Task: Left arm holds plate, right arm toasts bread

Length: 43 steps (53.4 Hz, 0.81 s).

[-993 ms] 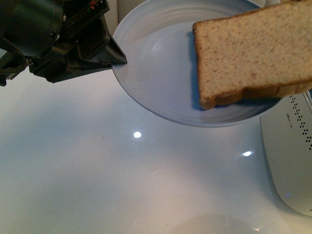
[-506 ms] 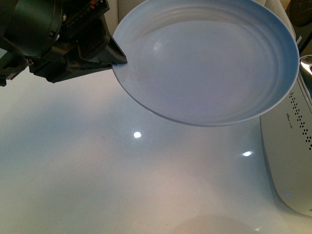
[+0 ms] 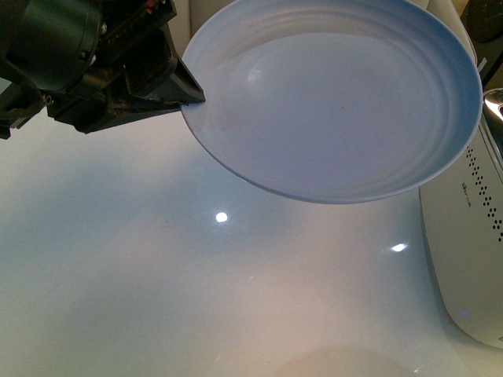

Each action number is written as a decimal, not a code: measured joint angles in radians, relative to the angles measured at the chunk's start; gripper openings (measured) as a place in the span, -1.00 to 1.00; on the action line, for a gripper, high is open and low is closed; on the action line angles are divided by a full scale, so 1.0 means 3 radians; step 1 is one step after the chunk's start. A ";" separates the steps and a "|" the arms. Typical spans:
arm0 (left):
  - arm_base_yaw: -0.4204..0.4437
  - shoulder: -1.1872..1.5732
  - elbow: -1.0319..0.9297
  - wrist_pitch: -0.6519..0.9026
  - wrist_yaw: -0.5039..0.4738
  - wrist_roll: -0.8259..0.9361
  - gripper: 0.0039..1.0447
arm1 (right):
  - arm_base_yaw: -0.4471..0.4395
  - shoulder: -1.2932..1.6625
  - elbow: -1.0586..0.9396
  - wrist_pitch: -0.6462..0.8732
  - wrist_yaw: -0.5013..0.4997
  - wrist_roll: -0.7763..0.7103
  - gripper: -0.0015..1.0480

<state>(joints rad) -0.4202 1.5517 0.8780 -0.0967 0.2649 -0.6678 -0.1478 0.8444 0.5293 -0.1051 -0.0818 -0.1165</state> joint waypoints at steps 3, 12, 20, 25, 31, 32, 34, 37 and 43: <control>0.0000 0.0000 0.0000 0.0000 0.0001 0.0000 -0.95 | 0.0064 0.0004 -0.0043 0.0001 0.0116 -0.0001 -0.95; 0.0000 0.0000 0.0000 0.0000 0.0000 0.0000 -0.95 | 0.0284 0.0027 -0.0181 0.0001 0.0395 0.0065 -0.95; 0.0000 0.0000 0.0000 0.0000 0.0000 0.0000 -0.95 | 0.0366 0.0111 -0.0245 0.0032 0.0533 0.0155 -0.95; 0.0000 0.0000 0.0000 0.0000 0.0001 0.0000 -0.95 | 0.0375 0.0154 -0.0252 0.0070 0.0600 0.0205 -0.95; 0.0000 0.0000 0.0000 0.0000 0.0001 0.0000 -0.95 | 0.0380 0.0187 -0.0252 0.0085 0.0669 0.0258 -0.95; 0.0000 0.0000 0.0000 0.0000 0.0001 0.0000 -0.95 | 0.0381 0.0188 -0.0252 0.0085 0.0676 0.0261 -0.95; 0.0000 0.0000 0.0000 0.0000 0.0000 0.0000 -0.95 | 0.0383 0.0189 -0.0253 0.0085 0.0689 0.0271 -0.95; 0.0000 0.0000 0.0000 0.0000 0.0000 0.0000 -0.95 | 0.0384 0.0188 -0.0253 0.0085 0.0711 0.0294 -0.95; 0.0000 0.0000 0.0000 0.0000 0.0001 0.0000 -0.95 | 0.0378 0.0173 -0.0256 0.0050 0.0735 0.0333 -0.95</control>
<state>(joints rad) -0.4202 1.5517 0.8780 -0.0967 0.2653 -0.6678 -0.0345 0.8963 0.4526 -0.0902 0.1387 -0.0166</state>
